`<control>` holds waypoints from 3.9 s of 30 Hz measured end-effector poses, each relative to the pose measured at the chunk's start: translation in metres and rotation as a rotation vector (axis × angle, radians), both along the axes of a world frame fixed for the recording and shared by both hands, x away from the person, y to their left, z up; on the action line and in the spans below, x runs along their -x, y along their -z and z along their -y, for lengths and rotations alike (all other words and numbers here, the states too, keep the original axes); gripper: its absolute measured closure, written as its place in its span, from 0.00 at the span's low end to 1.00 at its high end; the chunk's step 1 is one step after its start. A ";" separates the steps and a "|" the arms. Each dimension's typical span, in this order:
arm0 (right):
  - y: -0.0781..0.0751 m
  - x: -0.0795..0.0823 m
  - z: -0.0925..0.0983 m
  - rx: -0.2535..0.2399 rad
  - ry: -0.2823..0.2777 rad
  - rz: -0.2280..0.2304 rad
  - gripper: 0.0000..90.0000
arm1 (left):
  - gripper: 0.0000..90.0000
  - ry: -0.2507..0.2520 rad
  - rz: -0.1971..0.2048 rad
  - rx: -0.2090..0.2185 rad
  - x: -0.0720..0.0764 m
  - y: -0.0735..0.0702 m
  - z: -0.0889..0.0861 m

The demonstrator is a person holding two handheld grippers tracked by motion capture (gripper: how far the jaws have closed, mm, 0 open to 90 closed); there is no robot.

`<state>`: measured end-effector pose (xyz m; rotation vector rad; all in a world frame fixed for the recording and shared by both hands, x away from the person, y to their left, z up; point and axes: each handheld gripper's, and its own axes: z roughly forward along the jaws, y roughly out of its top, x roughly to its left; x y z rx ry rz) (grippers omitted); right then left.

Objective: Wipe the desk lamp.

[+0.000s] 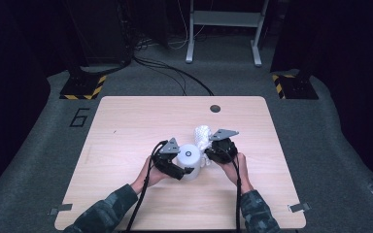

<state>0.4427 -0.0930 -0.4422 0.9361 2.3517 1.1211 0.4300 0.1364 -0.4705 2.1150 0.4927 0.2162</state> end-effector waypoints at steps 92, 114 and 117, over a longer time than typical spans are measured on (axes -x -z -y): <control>0.055 0.024 0.014 0.058 -0.090 -0.154 0.81 | 0.09 0.013 0.000 -0.021 0.002 -0.001 0.002; 0.030 0.033 0.031 0.019 -0.014 -0.092 0.80 | 0.02 -0.010 0.001 0.032 0.006 -0.018 -0.014; 0.024 0.035 0.037 0.006 0.013 -0.073 0.80 | 0.02 -0.018 0.006 0.045 0.009 -0.022 -0.019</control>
